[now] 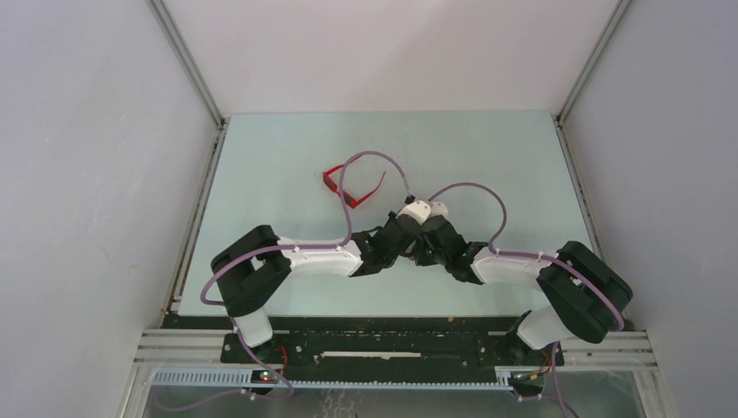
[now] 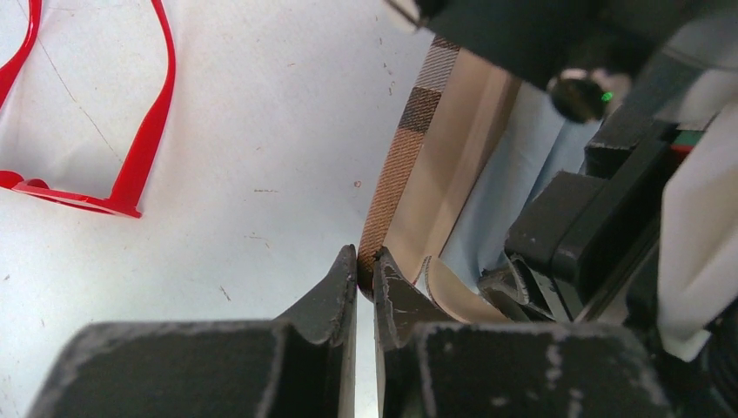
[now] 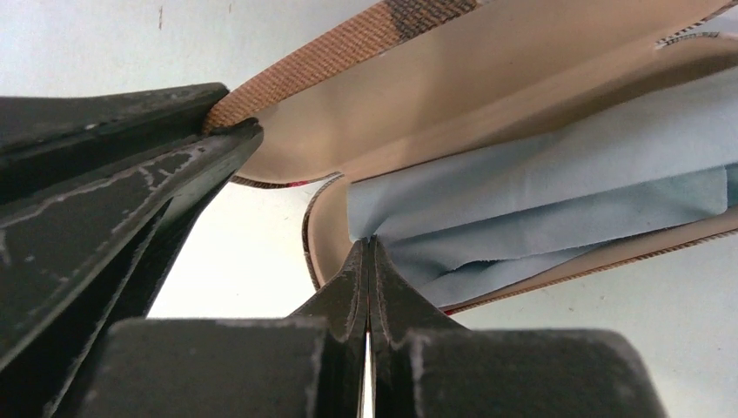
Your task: Organize the sunglasses
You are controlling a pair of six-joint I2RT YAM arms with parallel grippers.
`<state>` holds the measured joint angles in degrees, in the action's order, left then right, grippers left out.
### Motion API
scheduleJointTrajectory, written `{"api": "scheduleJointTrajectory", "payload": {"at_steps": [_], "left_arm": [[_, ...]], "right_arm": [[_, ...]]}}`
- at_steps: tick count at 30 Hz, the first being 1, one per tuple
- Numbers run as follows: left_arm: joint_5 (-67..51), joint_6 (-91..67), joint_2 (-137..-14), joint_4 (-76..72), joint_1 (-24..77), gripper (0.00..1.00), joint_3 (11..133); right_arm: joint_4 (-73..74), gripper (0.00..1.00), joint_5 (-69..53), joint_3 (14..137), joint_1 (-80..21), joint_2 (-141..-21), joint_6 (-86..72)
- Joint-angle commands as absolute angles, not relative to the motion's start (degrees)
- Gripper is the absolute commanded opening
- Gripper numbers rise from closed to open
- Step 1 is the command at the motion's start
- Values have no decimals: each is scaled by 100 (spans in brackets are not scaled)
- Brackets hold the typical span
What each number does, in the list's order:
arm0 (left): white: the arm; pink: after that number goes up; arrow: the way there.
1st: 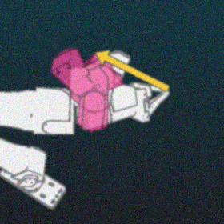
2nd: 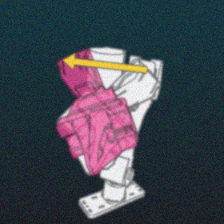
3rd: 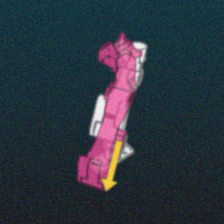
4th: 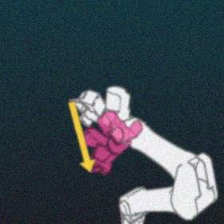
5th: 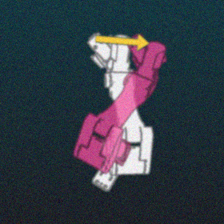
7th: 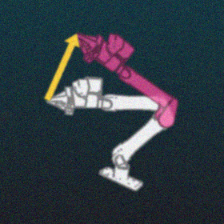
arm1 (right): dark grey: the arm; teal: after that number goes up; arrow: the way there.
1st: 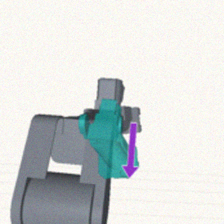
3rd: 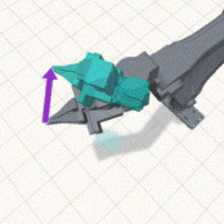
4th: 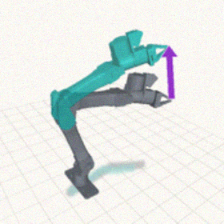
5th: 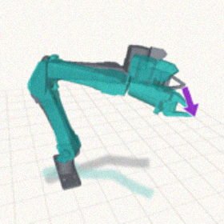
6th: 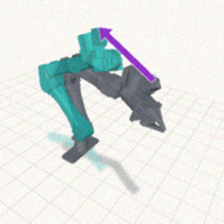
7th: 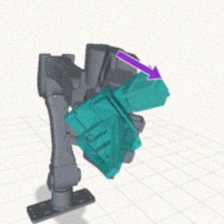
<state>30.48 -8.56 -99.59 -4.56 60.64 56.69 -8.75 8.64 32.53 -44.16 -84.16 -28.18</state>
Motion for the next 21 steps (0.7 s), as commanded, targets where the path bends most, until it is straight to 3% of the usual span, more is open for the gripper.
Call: {"api": "scheduleJointTrajectory", "payload": {"at_steps": [1, 11, 12, 15, 21], "left_arm": [[3182, -879, -9951, -844, 6100, 0, 5626], [3173, -879, -9967, -839, 6100, 0, 5633], [3173, -875, -9965, -843, 6100, 0, 5633], [3160, -870, -9980, -844, 6100, 0, 5631], [3164, -844, -9970, -865, 6100, 0, 5616]], "right_arm": [[-769, 0, 624, 3164, -4535, -8199, -2647], [-741, 0, 721, 3164, -4538, -8186, -2696], [-724, 2, 746, 3164, -4531, -8160, -2714], [-645, 20, 819, 3164, -4465, -8011, -2782], [-491, 30, 626, 3121, -4082, -7354, -2806]]}}
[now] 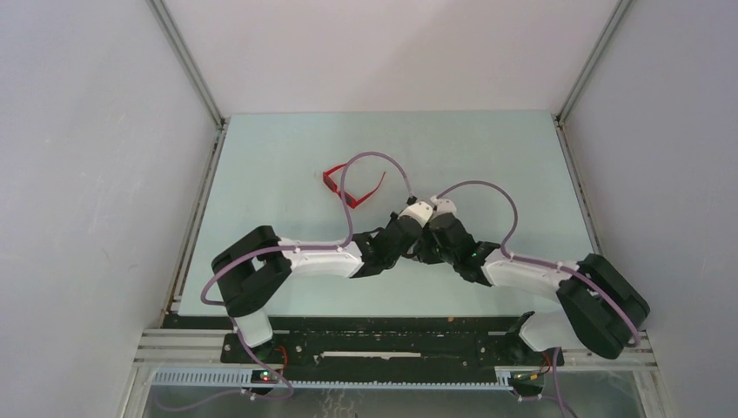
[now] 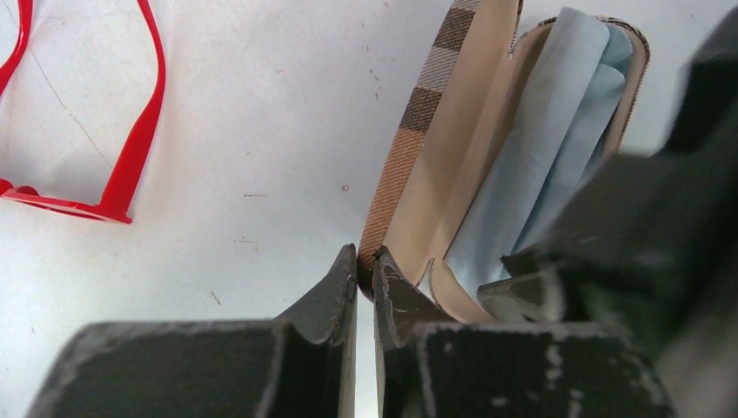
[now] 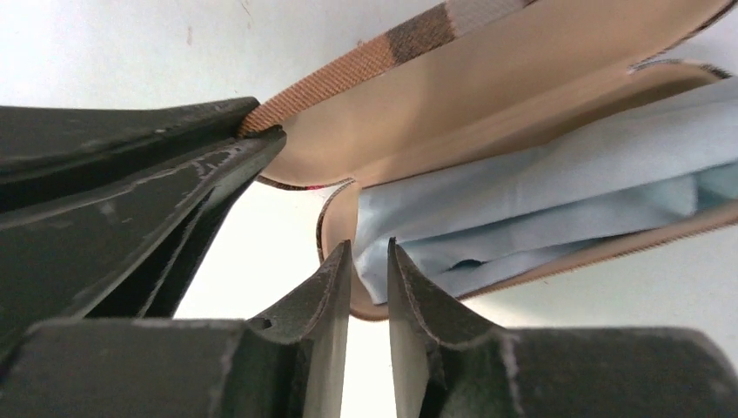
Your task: Organize the sunglasses
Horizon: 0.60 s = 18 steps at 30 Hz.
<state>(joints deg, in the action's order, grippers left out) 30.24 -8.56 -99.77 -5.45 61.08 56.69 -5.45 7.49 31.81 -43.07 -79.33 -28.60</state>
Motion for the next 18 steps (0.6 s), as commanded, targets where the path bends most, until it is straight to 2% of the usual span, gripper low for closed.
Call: {"api": "scheduleJointTrajectory", "payload": {"at_steps": [1, 8, 18], "left_arm": [[3172, -836, -9968, -876, 6100, 0, 5609], [3101, -768, -9974, -949, 6100, 0, 5574], [3124, -742, -9941, -934, 6099, 0, 5545]], "right_arm": [[-492, 31, 528, 3082, -3965, -7222, -2822], [-242, 32, 61, 2973, -3080, -6576, -2854], [151, 29, -103, 2953, -2182, -6702, -3233]]}}
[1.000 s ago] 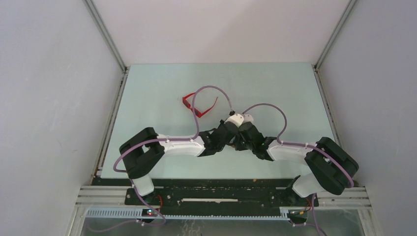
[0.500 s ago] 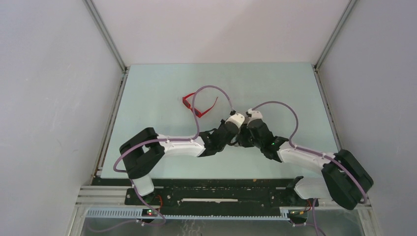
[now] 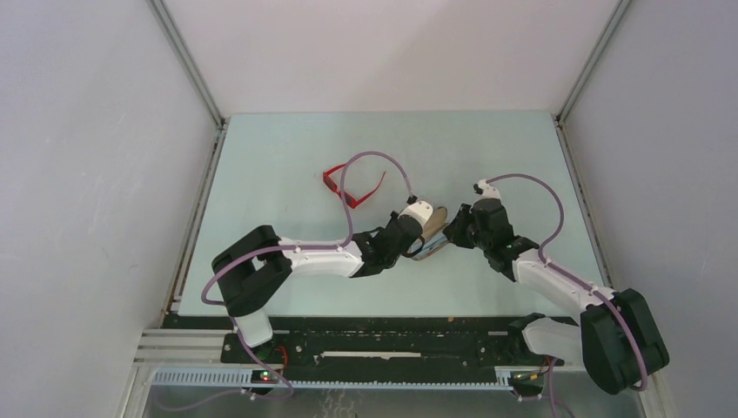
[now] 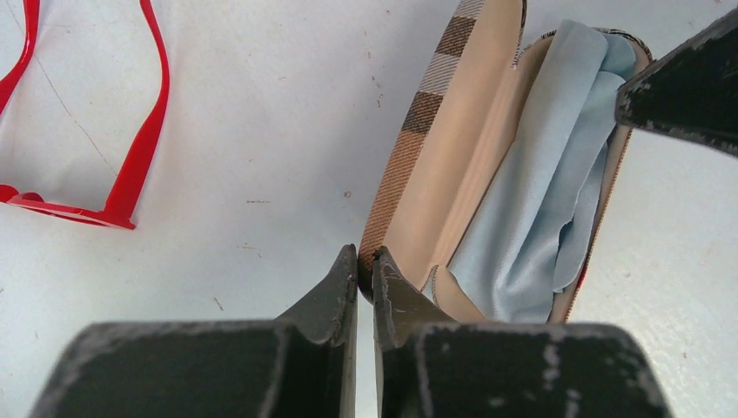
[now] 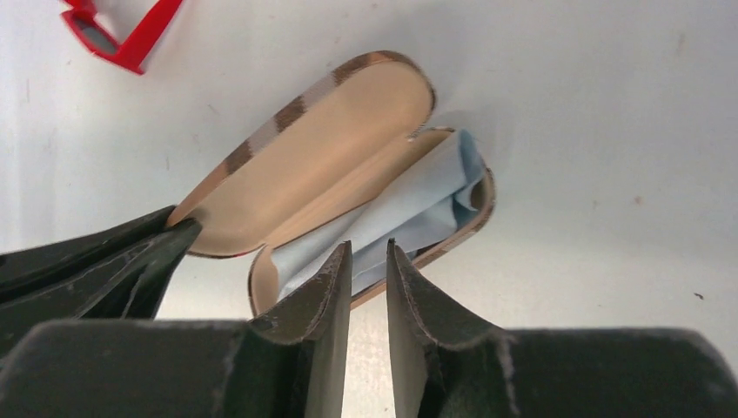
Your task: Organize the sunglasses
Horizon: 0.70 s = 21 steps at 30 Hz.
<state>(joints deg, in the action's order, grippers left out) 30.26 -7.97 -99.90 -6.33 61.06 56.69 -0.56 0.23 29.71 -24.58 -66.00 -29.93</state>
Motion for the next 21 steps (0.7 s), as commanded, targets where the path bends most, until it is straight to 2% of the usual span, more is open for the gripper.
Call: {"api": "scheduleJointTrajectory", "payload": {"at_steps": [1, 14, 21], "left_arm": [[3128, -754, -9945, -913, 6100, 0, 5540], [3059, -752, -9987, -822, 6134, 0, 5598], [3076, -729, -10014, -809, 6161, 0, 5625]], "right_arm": [[136, 28, -192, 2953, -2089, -6758, -3277], [-190, 22, -450, 3269, -1970, -7592, -3368], [-220, 22, -476, 3313, -1971, -7514, -3406]]}}
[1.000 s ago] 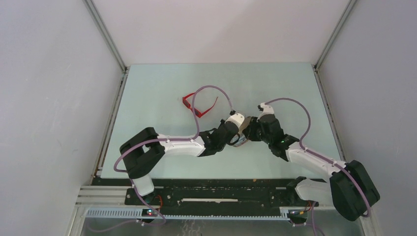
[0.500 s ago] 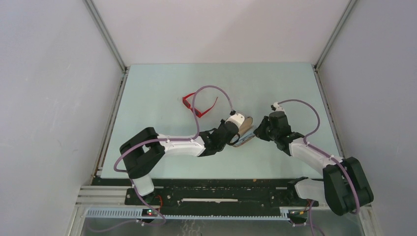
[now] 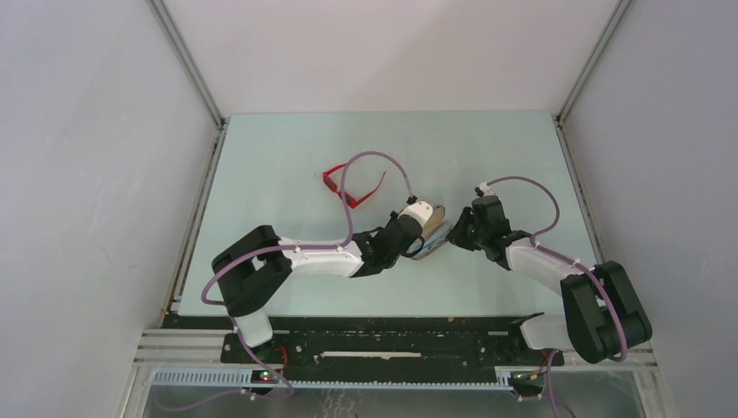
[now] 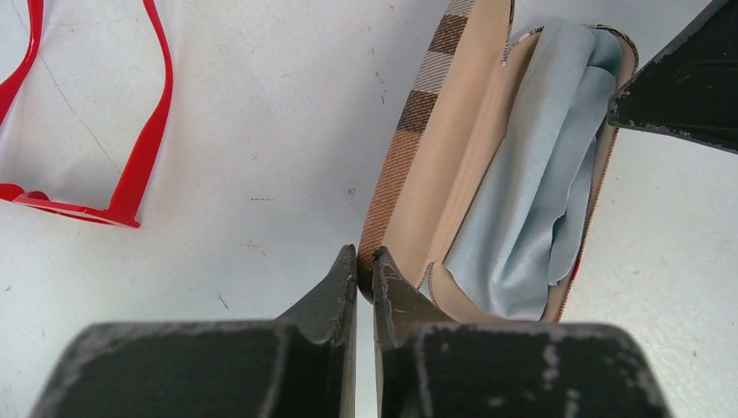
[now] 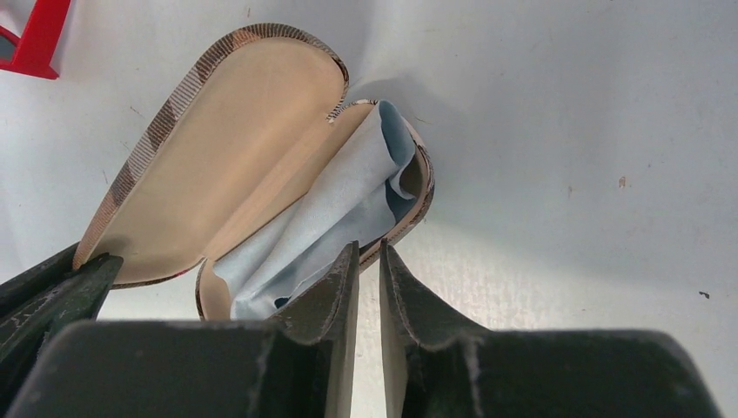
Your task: Organize the sunglasses
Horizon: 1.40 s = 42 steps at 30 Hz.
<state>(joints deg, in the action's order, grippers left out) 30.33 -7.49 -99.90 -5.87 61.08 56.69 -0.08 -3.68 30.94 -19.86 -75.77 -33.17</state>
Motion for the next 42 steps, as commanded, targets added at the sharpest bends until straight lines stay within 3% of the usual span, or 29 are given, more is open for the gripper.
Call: {"api": "scheduleJointTrajectory", "payload": {"at_steps": [1, 11, 42], "left_arm": [[3083, -729, -10022, -807, 6161, 0, 5626], [3243, -765, -10143, -729, 6192, 0, 5738], [3327, -701, -10098, -721, 6257, 0, 5740]], "right_arm": [[-218, 22, -497, 3313, -1976, -7483, -3414], [-218, 23, -454, 3313, -1986, -7080, -3477], [-451, 21, -466, 3847, -2142, -8650, -3576]]}}
